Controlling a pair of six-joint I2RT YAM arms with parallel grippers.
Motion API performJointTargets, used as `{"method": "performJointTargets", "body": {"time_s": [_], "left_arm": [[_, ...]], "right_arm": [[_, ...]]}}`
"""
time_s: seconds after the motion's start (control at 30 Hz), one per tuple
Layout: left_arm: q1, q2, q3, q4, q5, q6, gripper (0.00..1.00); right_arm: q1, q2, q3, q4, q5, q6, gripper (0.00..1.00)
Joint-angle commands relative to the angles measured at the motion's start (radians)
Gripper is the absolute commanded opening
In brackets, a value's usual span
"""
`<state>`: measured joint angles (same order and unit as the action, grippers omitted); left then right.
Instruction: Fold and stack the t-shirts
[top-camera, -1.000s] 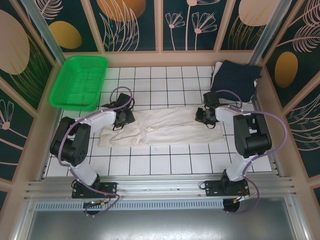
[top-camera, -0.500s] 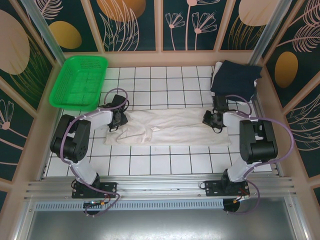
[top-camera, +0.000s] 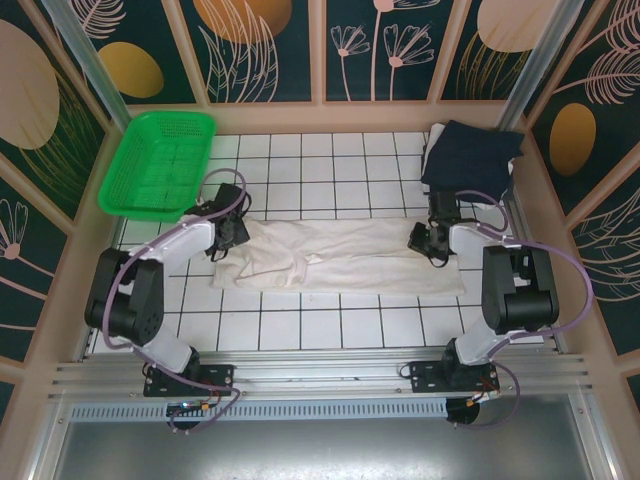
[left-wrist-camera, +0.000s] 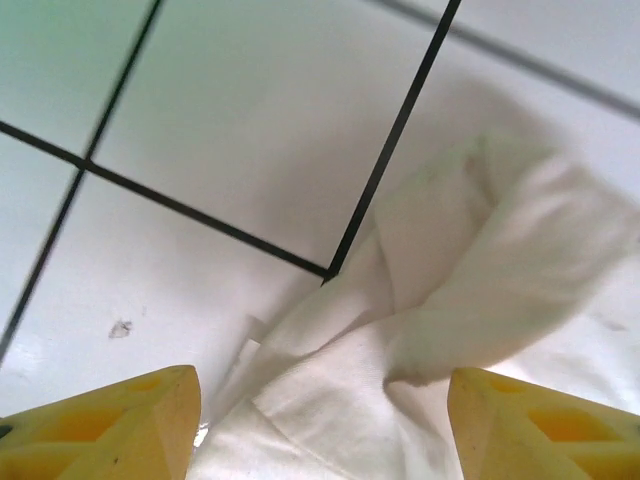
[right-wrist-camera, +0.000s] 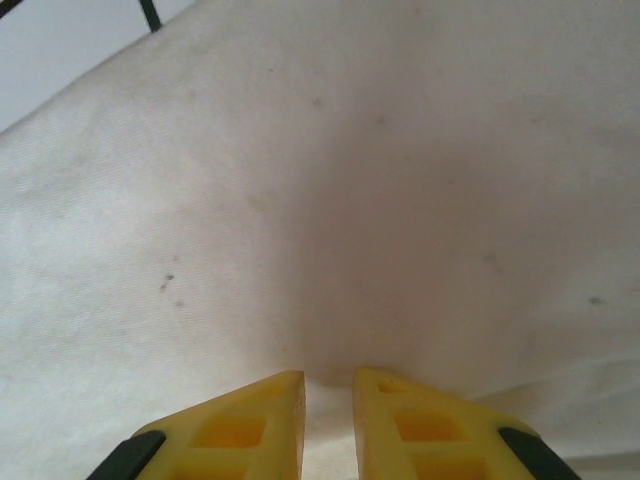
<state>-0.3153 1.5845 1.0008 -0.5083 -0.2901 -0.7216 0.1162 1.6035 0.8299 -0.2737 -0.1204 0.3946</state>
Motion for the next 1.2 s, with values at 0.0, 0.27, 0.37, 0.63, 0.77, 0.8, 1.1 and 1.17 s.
{"method": "performJointTargets", "body": {"time_s": [0.0,0.27,0.37,0.63,0.77,0.8,1.1,1.17], "left_arm": [[0.000,-0.106,0.021,-0.022,0.054,0.031,0.67],[-0.174,-0.085,-0.067,0.214,0.257,-0.047,0.62],[-0.174,-0.008,-0.114,0.276,0.260,-0.081,0.59],[-0.103,0.290,0.074,0.206,0.175,-0.044,0.59],[-0.039,0.416,0.209,0.206,0.153,0.006,0.60],[-0.026,0.459,0.267,0.193,0.152,0.022,0.60],[0.035,0.793,0.956,-0.095,0.095,0.124,0.67],[0.057,0.786,0.958,-0.092,0.095,0.126,0.69]], "right_arm": [[0.046,-0.017,0.073,-0.037,0.032,-0.010,0.21],[0.069,0.060,0.151,-0.046,0.081,-0.035,0.21],[0.060,0.100,0.165,-0.064,0.112,-0.045,0.21],[0.054,0.082,0.055,-0.060,0.131,-0.018,0.21],[0.062,0.034,-0.024,-0.062,0.112,0.016,0.21],[0.071,0.025,-0.040,-0.067,0.108,0.023,0.21],[0.094,-0.110,-0.170,-0.165,0.193,0.103,0.21],[0.085,-0.136,-0.178,-0.146,0.151,0.107,0.21]]}}
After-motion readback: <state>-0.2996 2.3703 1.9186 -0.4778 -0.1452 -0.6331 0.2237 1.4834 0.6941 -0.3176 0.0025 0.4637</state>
